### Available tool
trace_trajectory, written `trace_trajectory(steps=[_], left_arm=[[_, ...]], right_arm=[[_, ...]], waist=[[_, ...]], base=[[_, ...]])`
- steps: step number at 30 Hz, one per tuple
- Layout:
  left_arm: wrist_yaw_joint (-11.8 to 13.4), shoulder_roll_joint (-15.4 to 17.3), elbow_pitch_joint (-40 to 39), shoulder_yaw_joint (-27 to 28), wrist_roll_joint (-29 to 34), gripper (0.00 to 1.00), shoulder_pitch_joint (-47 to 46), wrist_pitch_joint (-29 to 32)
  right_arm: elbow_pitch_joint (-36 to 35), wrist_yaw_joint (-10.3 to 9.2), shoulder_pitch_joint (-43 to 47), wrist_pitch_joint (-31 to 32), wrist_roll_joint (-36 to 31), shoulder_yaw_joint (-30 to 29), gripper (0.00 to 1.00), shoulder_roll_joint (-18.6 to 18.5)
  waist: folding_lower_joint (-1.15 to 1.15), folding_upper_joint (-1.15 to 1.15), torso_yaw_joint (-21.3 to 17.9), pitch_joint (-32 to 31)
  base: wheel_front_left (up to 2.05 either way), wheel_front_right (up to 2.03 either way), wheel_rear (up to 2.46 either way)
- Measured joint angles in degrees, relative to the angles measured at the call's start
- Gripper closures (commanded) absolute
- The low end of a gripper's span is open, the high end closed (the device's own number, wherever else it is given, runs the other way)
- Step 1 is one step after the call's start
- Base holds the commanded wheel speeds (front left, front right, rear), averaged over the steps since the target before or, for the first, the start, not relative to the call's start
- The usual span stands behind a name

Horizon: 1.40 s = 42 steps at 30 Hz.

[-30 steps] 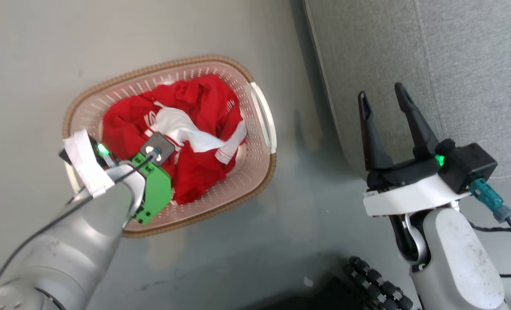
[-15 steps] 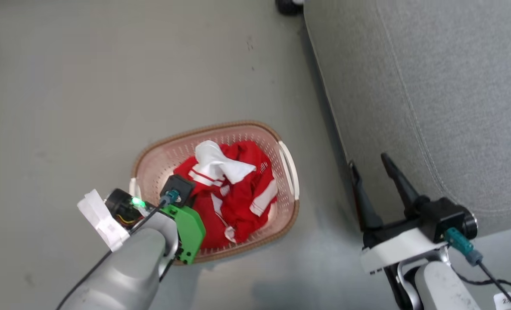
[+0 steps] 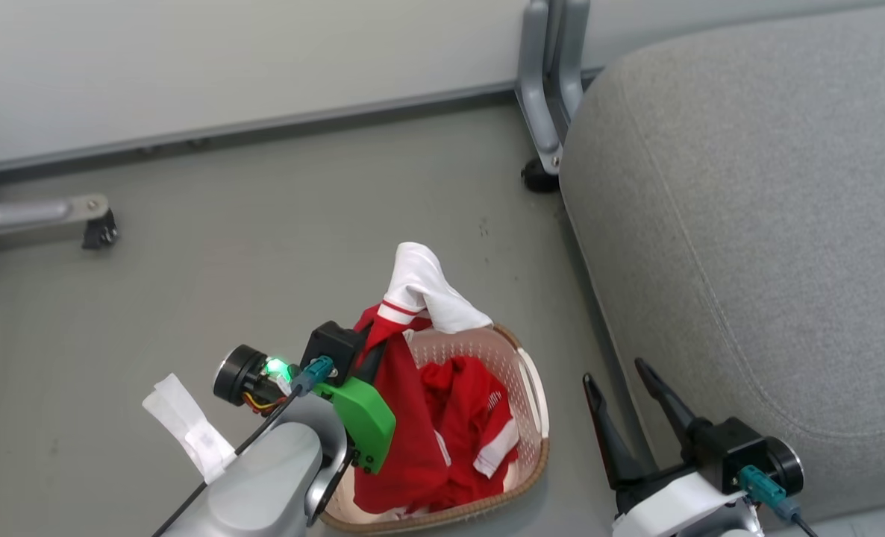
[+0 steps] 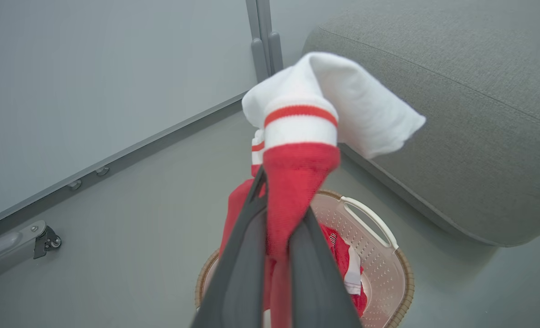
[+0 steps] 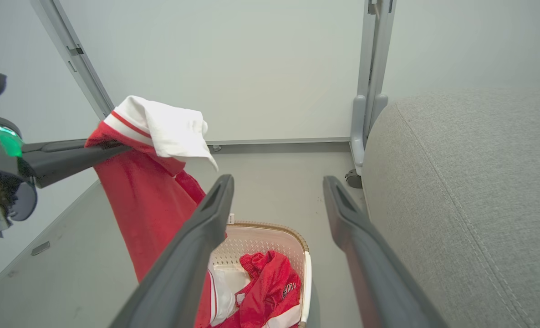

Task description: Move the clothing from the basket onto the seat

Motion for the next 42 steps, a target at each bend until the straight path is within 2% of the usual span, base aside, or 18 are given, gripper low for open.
trace_trajectory(steps=[10, 23, 32, 37, 38, 39, 42], left_arm=[[1.0, 1.0, -10.4, 0.7, 1.3, 1.00, 0.4, 0.5], [0.6, 0.1, -26.3, -1.8, 1.5, 1.00, -1.5, 5.4], [1.6, -0.1, -36.1, -4.0, 3.0, 1.00, -2.9, 9.7], [2.6, 0.8, -39.0, -4.3, 3.8, 1.00, -3.2, 10.3], [2.8, 0.9, -39.5, -4.3, 3.8, 1.00, -3.2, 10.4], [2.9, 0.9, -39.7, -4.4, 3.8, 1.00, -3.2, 10.4], [3.0, 1.3, -39.9, -4.5, 3.7, 1.00, -3.0, 10.9]], right_arm=[[0.3, 0.00, 1.6, 0.0, 0.3, 3.5, 0.00, -0.8], [0.3, 0.00, -2.4, 0.0, 1.2, 8.0, 0.00, -1.3], [4.9, 0.00, -4.6, 0.0, 1.2, 9.2, 0.00, -1.6], [7.1, 0.00, -4.4, 0.0, 3.5, 10.3, 0.00, -1.7], [7.5, 0.01, -4.3, 0.0, 3.8, 10.5, 0.61, -1.7], [7.7, 0.02, -4.3, 0.0, 4.4, 10.6, 1.00, -1.7], [8.6, 0.02, -4.3, 0.0, 5.7, 12.6, 1.00, -2.3]], waist=[[0.00, 0.00, 1.0, -6.1], [0.00, 0.00, 1.9, -5.2], [0.00, 0.00, 2.8, -4.7], [0.00, 0.00, 3.1, -4.5], [0.00, 0.00, 3.1, -4.5], [0.00, 0.00, 3.1, -4.5], [0.00, 0.00, 3.1, -4.7]], base=[[0.00, 0.00, 0.00], [0.00, 0.00, 0.00], [0.00, 0.00, 0.00], [0.00, 0.00, 0.00], [0.00, 0.00, 0.00], [0.00, 0.00, 0.00], [0.00, 0.00, 0.00]])
